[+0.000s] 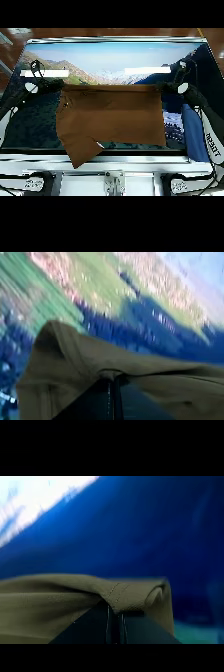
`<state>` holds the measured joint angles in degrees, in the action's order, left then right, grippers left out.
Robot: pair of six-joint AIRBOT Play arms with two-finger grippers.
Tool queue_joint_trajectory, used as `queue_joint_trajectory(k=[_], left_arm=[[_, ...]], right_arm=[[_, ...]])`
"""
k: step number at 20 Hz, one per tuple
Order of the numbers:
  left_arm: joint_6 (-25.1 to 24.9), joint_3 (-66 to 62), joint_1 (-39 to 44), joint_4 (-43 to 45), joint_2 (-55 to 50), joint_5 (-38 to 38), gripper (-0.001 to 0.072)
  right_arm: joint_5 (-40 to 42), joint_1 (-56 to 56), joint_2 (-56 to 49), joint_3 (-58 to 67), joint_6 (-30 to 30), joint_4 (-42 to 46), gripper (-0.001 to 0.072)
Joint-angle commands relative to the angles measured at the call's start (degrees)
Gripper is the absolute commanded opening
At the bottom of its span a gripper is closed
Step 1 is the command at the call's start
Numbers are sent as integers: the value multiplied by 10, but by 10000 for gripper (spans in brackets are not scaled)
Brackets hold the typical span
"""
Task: Fold the shirts.
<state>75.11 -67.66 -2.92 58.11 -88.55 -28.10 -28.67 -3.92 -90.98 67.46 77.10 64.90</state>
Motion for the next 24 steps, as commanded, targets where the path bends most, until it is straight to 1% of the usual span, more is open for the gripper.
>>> queue_joint_trajectory(k=[1, 3, 5, 8, 9, 10, 11, 12, 13, 15, 16, 17, 18, 19, 20, 21, 22, 24], left_arm=[[-15, -39, -38, 45, -5, -216, 33], [0, -39, -54, 47, -12, -285, 33], [14, -39, -58, 47, -25, -330, 34], [38, -39, -56, 47, -36, -347, 34], [48, -40, -58, 49, -35, -346, 64], [52, -45, -61, 49, -35, -354, 221], [52, -56, -65, 51, -35, -376, 463], [52, -71, -71, 56, -35, -408, 573], [51, -92, -82, 69, -35, -455, 572], [51, -124, -113, 112, -21, -550, 572], [51, -122, -134, 132, -6, -581, 571], [50, -109, -159, 141, 15, -600, 571], [47, -82, -184, 138, 39, -607, 571], [43, -33, -207, 125, 70, -607, 571], [14, 29, -226, 103, 98, -607, 572], [-15, 105, -241, 85, 127, -598, 572], [-25, 173, -252, 75, 148, -582, 572], [-45, 280, -257, 60, 177, -549, 572]], right_arm=[[-211, -30, -1, 0, 24, 5, 67], [-274, -32, -8, -1, 24, 7, 67], [-293, -28, -12, -1, 29, 7, 67], [-294, -25, -14, -1, 52, 7, 68], [-295, -25, -13, -1, 56, 4, 117], [-296, -28, -12, 0, 56, 2, 340], [-304, -33, -8, 2, 53, 2, 611], [-326, -40, 2, 7, 39, 6, 677], [-354, -51, 14, 16, 27, 21, 677], [-437, -82, 53, 28, 21, 88, 675], [-485, -101, 74, 28, 21, 145, 673], [-532, -123, 90, 27, 21, 191, 653], [-574, -153, 105, 19, 14, 211, 617], [-595, -184, 120, 3, 2, 197, 617], [-598, -219, 136, -25, -8, 159, 620], [-589, -248, 150, -56, -21, 116, 621], [-573, -272, 162, -89, -31, 79, 621], [-553, -295, 169, -137, -35, 50, 620]])
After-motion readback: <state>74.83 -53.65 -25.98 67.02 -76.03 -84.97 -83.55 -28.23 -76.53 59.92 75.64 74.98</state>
